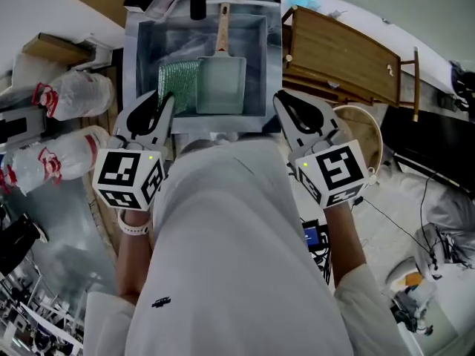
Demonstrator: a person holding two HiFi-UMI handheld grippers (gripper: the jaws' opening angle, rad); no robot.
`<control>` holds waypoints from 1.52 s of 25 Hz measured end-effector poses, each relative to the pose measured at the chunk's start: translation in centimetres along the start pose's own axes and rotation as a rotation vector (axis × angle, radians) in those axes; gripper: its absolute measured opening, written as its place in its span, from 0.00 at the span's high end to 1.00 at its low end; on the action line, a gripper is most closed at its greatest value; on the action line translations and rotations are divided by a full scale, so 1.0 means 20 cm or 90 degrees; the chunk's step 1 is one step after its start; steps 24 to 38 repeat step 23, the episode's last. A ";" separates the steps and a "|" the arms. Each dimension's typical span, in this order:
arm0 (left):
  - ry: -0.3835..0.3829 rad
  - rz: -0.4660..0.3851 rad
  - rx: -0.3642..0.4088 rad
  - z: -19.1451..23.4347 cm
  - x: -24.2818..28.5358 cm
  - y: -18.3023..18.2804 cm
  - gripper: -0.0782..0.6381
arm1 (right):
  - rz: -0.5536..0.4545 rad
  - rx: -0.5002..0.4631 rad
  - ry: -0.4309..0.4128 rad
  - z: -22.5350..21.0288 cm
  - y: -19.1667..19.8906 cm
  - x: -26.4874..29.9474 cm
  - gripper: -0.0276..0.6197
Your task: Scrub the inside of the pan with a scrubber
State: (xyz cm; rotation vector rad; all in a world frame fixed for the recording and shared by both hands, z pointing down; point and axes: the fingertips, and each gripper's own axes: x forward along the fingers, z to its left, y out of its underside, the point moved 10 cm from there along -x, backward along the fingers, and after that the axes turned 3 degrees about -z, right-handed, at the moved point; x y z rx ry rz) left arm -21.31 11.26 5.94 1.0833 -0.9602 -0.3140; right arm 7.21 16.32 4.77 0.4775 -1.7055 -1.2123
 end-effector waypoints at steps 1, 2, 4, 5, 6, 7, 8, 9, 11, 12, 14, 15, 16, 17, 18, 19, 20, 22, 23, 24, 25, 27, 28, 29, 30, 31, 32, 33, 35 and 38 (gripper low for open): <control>0.001 -0.002 0.002 0.01 0.00 0.00 0.79 | -0.001 0.002 0.000 0.01 0.00 0.01 0.93; 0.003 -0.003 0.004 0.01 0.01 0.00 0.79 | -0.002 0.007 0.000 0.01 0.00 0.02 0.93; 0.010 -0.003 0.009 0.01 0.01 -0.01 0.79 | -0.001 0.011 0.000 0.02 0.01 0.03 0.93; 0.014 -0.003 0.010 0.01 0.01 -0.01 0.79 | -0.001 0.010 0.000 0.03 0.00 0.04 0.93; 0.017 -0.002 0.010 0.02 0.01 -0.01 0.79 | -0.001 0.009 -0.001 0.04 0.00 0.04 0.93; 0.021 -0.002 0.008 0.02 0.01 -0.01 0.79 | -0.001 0.008 -0.001 0.04 -0.01 0.04 0.93; 0.025 -0.002 0.006 0.02 0.02 -0.02 0.79 | -0.002 0.006 -0.001 0.04 -0.02 0.05 0.93; 0.029 -0.002 0.006 0.03 0.02 -0.02 0.79 | -0.004 0.005 0.000 0.04 -0.02 0.05 0.93; 0.035 -0.005 0.009 0.03 0.02 -0.03 0.79 | -0.007 0.004 0.003 0.04 -0.04 0.06 0.93; 0.036 -0.006 0.011 0.03 0.03 -0.03 0.79 | -0.008 0.003 0.005 0.04 -0.04 0.05 0.93; 0.038 -0.010 0.012 0.02 0.03 -0.02 0.79 | -0.008 0.002 0.009 0.05 -0.04 0.05 0.93; 0.039 -0.011 0.012 0.02 0.02 -0.02 0.79 | -0.008 0.001 0.010 0.05 -0.04 0.05 0.93; 0.040 -0.013 0.012 0.02 0.02 -0.02 0.79 | -0.009 0.001 0.012 0.06 -0.03 0.05 0.93; 0.042 -0.013 0.014 0.01 0.02 -0.02 0.79 | -0.009 0.000 0.014 0.07 -0.03 0.04 0.93; 0.044 -0.012 0.015 0.00 0.02 -0.01 0.79 | -0.008 0.000 0.015 0.07 -0.03 0.03 0.93; 0.046 -0.010 0.017 0.00 0.01 0.00 0.79 | -0.006 0.000 0.017 0.08 -0.02 0.03 0.93; 0.049 -0.007 0.017 -0.01 0.00 0.01 0.79 | -0.005 0.001 0.018 0.09 -0.02 0.02 0.93; 0.053 -0.005 0.018 -0.01 -0.01 0.02 0.79 | -0.003 0.003 0.020 0.11 -0.01 0.01 0.93; 0.055 -0.004 0.017 -0.01 -0.02 0.02 0.79 | -0.003 0.004 0.020 0.12 -0.01 0.00 0.93; 0.055 -0.004 0.017 -0.01 -0.02 0.02 0.79 | -0.003 0.004 0.020 0.12 -0.01 0.00 0.93; 0.055 -0.004 0.017 -0.01 -0.02 0.02 0.79 | -0.003 0.004 0.020 0.12 -0.01 0.00 0.93; 0.055 -0.004 0.017 -0.01 -0.02 0.02 0.79 | -0.003 0.004 0.020 0.12 -0.01 0.00 0.93; 0.055 -0.004 0.017 -0.01 -0.02 0.02 0.79 | -0.003 0.004 0.020 0.12 -0.01 0.00 0.93; 0.055 -0.004 0.017 -0.01 -0.02 0.02 0.79 | -0.003 0.004 0.020 0.12 -0.01 0.00 0.93; 0.055 -0.004 0.017 -0.01 -0.02 0.02 0.79 | -0.003 0.004 0.020 0.12 -0.01 0.00 0.93; 0.055 -0.004 0.017 -0.01 -0.02 0.02 0.79 | -0.003 0.004 0.020 0.12 -0.01 0.00 0.93; 0.055 -0.004 0.017 -0.01 -0.02 0.02 0.79 | -0.003 0.004 0.020 0.12 -0.01 0.00 0.93; 0.055 -0.004 0.017 -0.01 -0.02 0.02 0.79 | -0.003 0.004 0.020 0.12 -0.01 0.00 0.93; 0.055 -0.004 0.017 -0.01 -0.02 0.02 0.79 | -0.003 0.004 0.020 0.12 -0.01 0.00 0.93; 0.055 -0.004 0.017 -0.01 -0.02 0.02 0.79 | -0.003 0.004 0.020 0.12 -0.01 0.00 0.93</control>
